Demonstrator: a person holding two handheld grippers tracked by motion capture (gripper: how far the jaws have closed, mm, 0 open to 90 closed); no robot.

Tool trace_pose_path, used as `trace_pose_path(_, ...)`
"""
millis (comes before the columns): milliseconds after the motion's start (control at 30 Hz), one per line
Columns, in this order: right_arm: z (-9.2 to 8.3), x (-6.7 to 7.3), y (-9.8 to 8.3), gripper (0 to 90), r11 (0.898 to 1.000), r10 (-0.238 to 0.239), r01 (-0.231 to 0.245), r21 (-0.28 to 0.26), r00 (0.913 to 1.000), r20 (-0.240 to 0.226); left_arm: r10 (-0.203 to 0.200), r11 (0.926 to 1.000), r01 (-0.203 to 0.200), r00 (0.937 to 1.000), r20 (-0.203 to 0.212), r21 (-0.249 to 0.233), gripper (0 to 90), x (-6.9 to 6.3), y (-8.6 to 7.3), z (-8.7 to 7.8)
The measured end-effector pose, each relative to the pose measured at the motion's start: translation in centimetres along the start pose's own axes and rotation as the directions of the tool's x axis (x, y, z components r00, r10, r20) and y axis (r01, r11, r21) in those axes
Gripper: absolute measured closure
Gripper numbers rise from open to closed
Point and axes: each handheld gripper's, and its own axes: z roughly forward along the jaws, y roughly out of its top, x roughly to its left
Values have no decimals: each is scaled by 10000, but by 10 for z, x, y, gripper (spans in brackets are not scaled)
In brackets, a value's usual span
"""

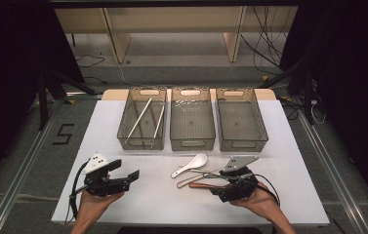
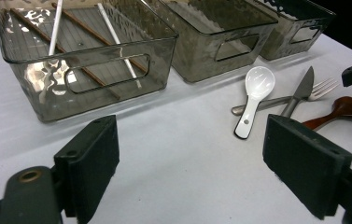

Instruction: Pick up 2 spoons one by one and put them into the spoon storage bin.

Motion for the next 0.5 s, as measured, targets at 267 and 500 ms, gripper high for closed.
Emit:
trace_pose_path(267,4,-4,3,302,9997,-33,33,261,10000,3,162,9999,-162,9998,103,-16,181,-5,0,1)
trace_pose_path(500,10,-8,12,322,9954,-426,439,855,9989,-173,237,9997,-236,9997,71,-119,176,-9,-4,-2)
